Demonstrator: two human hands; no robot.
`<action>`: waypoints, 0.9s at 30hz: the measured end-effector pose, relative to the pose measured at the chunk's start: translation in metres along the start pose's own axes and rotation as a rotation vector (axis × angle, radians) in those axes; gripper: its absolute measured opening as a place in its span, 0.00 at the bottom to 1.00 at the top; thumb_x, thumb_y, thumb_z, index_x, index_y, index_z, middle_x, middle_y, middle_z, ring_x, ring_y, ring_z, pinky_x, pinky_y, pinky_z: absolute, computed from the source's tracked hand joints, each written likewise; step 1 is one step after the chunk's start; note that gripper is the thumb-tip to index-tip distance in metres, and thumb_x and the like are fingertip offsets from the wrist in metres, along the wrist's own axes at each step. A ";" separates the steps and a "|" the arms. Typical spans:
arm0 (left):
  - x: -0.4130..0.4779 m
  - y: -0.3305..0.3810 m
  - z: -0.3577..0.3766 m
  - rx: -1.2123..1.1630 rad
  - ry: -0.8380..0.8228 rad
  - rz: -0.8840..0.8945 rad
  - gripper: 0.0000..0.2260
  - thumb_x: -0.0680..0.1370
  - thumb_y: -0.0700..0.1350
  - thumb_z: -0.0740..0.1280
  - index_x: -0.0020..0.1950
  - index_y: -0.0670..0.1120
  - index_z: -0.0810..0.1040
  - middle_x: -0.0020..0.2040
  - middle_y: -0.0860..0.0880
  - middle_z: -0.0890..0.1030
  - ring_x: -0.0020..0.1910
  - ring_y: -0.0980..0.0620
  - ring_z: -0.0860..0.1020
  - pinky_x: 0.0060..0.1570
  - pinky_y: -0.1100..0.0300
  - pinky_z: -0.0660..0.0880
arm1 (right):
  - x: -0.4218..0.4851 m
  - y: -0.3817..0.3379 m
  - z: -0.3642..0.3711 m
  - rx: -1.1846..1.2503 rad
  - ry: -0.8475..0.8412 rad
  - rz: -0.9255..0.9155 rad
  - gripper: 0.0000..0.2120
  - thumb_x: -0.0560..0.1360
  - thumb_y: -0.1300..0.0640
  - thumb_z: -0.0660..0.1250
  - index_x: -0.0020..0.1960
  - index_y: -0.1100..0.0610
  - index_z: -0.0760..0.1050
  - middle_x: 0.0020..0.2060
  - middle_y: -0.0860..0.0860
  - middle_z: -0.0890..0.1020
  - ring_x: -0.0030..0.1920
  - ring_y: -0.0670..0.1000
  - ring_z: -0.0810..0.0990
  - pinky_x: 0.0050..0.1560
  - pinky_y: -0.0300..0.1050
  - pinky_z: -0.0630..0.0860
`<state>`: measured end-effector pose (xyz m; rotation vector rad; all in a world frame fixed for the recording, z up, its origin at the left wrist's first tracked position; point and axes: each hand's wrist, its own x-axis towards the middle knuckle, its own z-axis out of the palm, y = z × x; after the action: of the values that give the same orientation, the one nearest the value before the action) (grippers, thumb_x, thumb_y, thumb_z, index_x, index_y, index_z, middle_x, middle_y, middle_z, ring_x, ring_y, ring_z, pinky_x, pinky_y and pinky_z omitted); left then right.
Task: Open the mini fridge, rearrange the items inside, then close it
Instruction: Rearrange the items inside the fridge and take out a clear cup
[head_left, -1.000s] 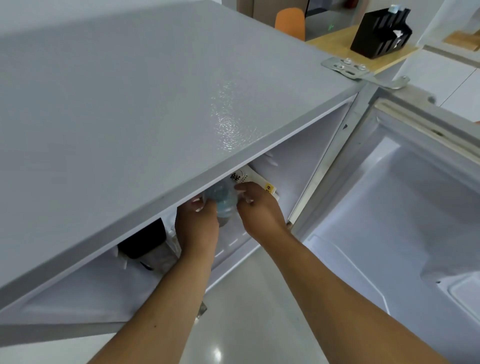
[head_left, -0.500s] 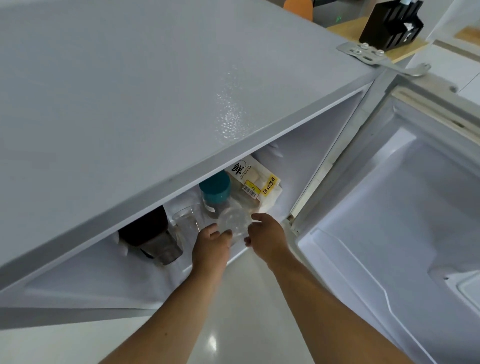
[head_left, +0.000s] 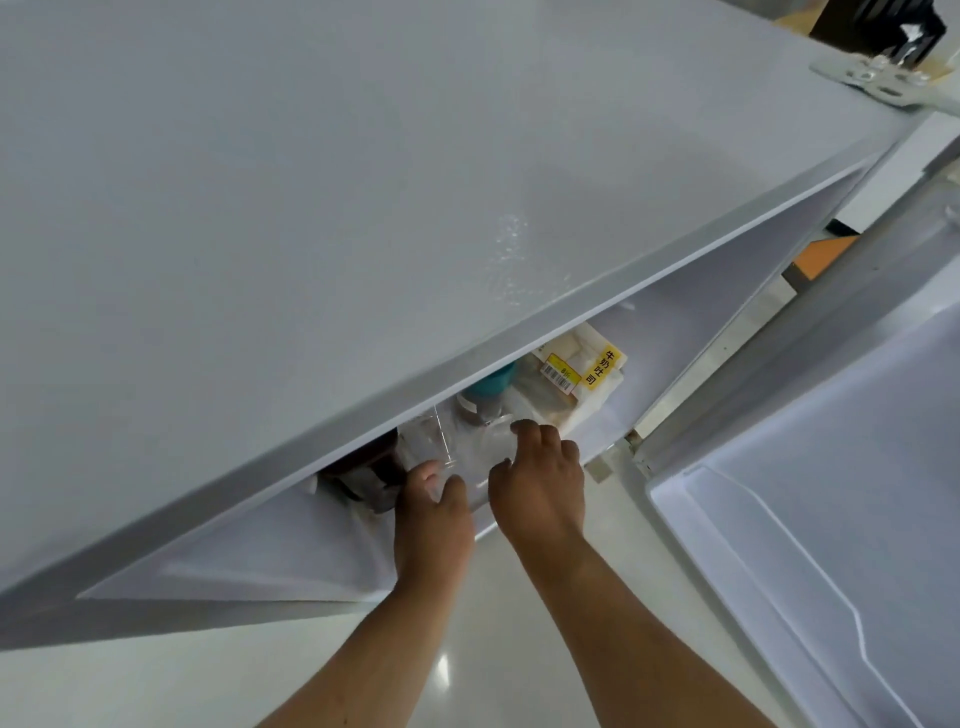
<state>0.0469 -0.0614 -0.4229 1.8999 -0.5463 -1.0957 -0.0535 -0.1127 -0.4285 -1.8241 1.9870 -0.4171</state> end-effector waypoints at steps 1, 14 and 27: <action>0.001 0.000 0.000 0.001 -0.009 -0.006 0.14 0.80 0.45 0.66 0.66 0.50 0.76 0.65 0.48 0.81 0.62 0.48 0.79 0.61 0.52 0.74 | 0.001 0.002 0.000 -0.033 -0.033 0.014 0.25 0.72 0.57 0.64 0.70 0.51 0.71 0.61 0.52 0.78 0.57 0.57 0.73 0.56 0.52 0.74; 0.004 -0.004 -0.007 -0.080 -0.031 -0.039 0.13 0.86 0.53 0.57 0.63 0.52 0.77 0.63 0.45 0.81 0.62 0.42 0.80 0.64 0.40 0.77 | 0.007 -0.044 0.020 0.062 -0.110 -0.179 0.20 0.76 0.43 0.70 0.65 0.49 0.73 0.58 0.52 0.82 0.58 0.58 0.77 0.57 0.55 0.77; 0.006 0.005 -0.016 -0.449 -0.148 -0.335 0.16 0.83 0.59 0.61 0.56 0.50 0.82 0.46 0.48 0.89 0.54 0.47 0.86 0.64 0.46 0.77 | -0.003 -0.046 -0.005 -0.005 -0.054 -0.298 0.34 0.71 0.40 0.74 0.70 0.49 0.65 0.63 0.54 0.75 0.59 0.58 0.76 0.59 0.56 0.78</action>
<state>0.0644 -0.0611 -0.4175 1.5518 -0.0438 -1.4448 -0.0158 -0.1150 -0.4020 -2.1192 1.6851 -0.4443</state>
